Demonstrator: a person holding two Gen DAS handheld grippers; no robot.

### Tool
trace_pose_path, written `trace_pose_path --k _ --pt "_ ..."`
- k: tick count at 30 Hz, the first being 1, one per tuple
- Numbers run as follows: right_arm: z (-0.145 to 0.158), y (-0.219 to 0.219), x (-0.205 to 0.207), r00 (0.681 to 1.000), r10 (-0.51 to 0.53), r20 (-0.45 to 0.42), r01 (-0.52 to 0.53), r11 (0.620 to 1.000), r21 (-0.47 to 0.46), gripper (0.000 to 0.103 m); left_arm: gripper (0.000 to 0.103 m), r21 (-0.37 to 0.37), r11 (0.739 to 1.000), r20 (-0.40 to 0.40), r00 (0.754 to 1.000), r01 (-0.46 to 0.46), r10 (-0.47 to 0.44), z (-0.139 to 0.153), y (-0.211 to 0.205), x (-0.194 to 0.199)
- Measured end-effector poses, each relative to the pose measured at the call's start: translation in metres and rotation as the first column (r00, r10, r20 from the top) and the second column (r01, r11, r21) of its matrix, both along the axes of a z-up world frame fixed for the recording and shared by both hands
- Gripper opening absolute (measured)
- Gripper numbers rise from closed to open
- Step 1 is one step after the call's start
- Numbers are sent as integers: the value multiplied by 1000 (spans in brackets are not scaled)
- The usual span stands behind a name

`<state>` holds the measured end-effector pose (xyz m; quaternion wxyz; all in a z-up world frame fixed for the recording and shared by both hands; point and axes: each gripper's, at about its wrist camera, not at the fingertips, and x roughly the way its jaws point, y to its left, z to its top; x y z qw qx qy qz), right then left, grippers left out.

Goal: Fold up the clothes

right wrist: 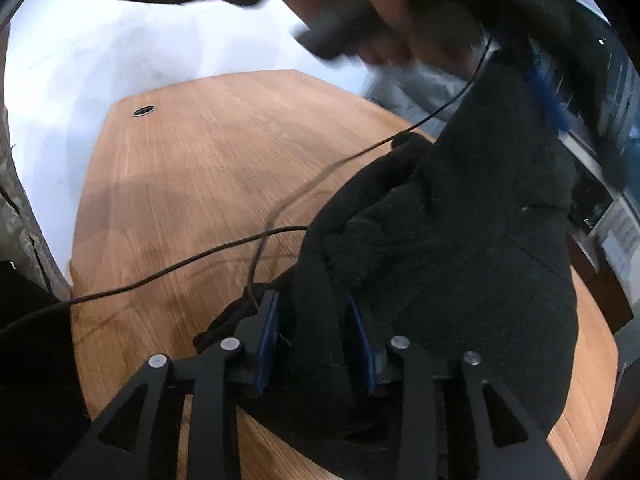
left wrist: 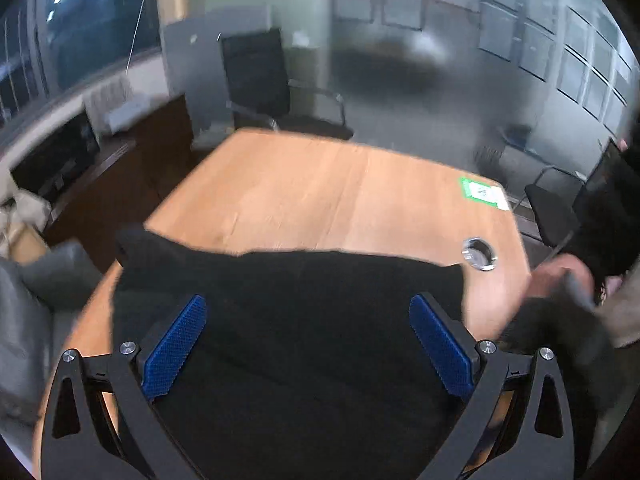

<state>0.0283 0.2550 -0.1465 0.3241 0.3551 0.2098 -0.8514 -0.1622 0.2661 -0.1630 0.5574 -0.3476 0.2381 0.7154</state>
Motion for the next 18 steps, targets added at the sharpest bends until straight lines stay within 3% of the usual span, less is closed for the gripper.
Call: trace_pose_path --k 4,7,11,12,15,18 --pt "4 -10 -3 999 -29 -17 28 999 -25 37 103 -122 992 64 997 -39 47 -54 -10 -24" --pt "1 -7 2 1000 -24 -12 24 999 -39 38 103 -88 995 96 993 -55 63 -72 -25 -28" --pt "4 -7 3 999 -25 22 26 996 -82 54 103 -33 996 119 990 -78 81 -84 -36 -32" --pt "7 -4 -1 999 -24 48 29 995 -99 61 103 -25 996 122 989 -80 83 -84 -37 -33" --pt "25 12 -8 978 -19 209 72 965 -251 66 103 -14 996 131 987 -89 90 -84 -39 -36" --pt "45 47 -20 929 6 370 177 870 -461 66 103 -7 996 140 986 -94 94 -89 -39 -39"
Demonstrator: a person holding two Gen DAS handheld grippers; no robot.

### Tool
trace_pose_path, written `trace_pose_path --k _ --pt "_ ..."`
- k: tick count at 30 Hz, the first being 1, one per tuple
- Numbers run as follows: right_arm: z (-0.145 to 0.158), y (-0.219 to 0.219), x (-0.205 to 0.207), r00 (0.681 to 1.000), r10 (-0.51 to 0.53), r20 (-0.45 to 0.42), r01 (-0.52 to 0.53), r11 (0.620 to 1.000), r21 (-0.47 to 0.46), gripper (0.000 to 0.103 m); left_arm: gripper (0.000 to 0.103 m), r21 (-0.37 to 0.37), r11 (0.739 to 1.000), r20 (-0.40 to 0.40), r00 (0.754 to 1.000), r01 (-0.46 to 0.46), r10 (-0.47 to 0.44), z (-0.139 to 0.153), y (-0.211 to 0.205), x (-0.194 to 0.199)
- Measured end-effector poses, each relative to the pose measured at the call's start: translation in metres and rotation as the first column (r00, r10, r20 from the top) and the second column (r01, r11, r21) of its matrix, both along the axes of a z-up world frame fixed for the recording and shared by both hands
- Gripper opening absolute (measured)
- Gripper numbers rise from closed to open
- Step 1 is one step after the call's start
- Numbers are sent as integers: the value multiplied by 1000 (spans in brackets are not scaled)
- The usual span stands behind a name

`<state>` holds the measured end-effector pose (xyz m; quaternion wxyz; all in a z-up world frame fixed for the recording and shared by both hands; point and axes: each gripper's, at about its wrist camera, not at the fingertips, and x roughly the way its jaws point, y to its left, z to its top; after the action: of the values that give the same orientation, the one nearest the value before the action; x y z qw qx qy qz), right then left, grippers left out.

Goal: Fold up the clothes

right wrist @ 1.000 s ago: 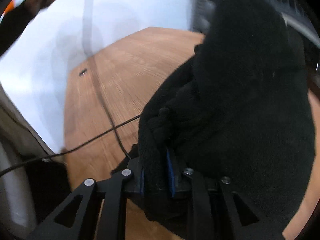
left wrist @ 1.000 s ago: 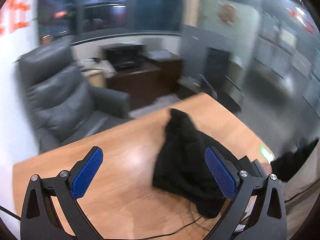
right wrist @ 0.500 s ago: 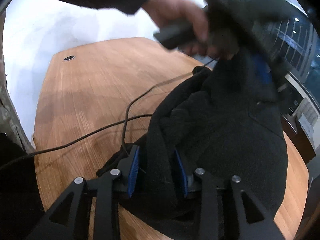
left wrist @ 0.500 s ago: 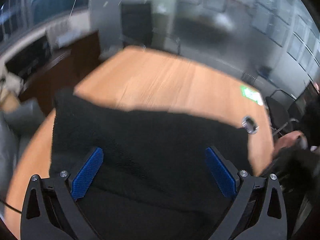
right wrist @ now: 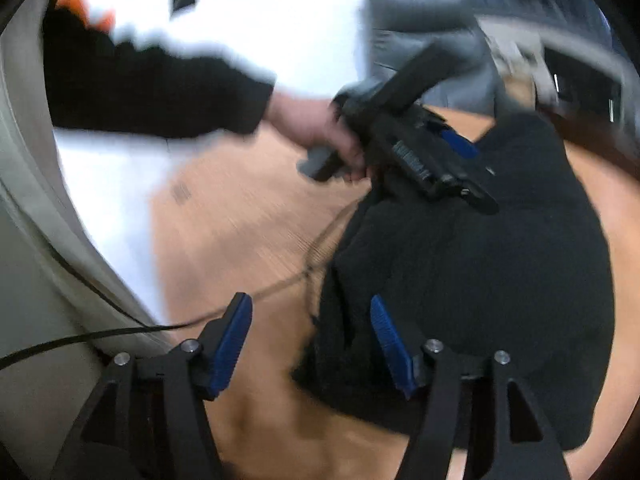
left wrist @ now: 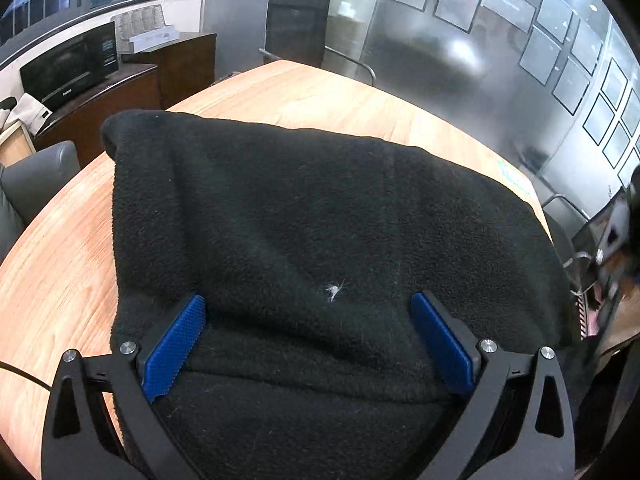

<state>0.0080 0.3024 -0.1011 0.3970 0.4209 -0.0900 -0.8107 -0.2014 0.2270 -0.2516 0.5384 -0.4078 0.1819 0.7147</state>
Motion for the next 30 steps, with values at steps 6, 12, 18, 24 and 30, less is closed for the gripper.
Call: trace_pose_path --k 6,12,18,24,30 --pt "-40 -9 -32 982 50 183 -46 999 -26 68 103 -10 1000 13 1000 -5 5 -10 -1 -3" --pt "-42 -31 -14 972 76 222 -61 996 -72 68 103 -109 993 -1 999 -42 42 16 -23 14" --pt "-13 -21 13 971 49 233 -3 981 -193 68 103 -129 976 -98 982 -173 161 72 -78 60" --pt "16 13 46 959 39 280 31 969 -244 68 103 -101 906 -140 908 -411 396 142 -160 107" --pt "29 92 105 929 -61 366 101 991 -91 68 103 -201 773 -213 797 -601 565 153 -247 142"
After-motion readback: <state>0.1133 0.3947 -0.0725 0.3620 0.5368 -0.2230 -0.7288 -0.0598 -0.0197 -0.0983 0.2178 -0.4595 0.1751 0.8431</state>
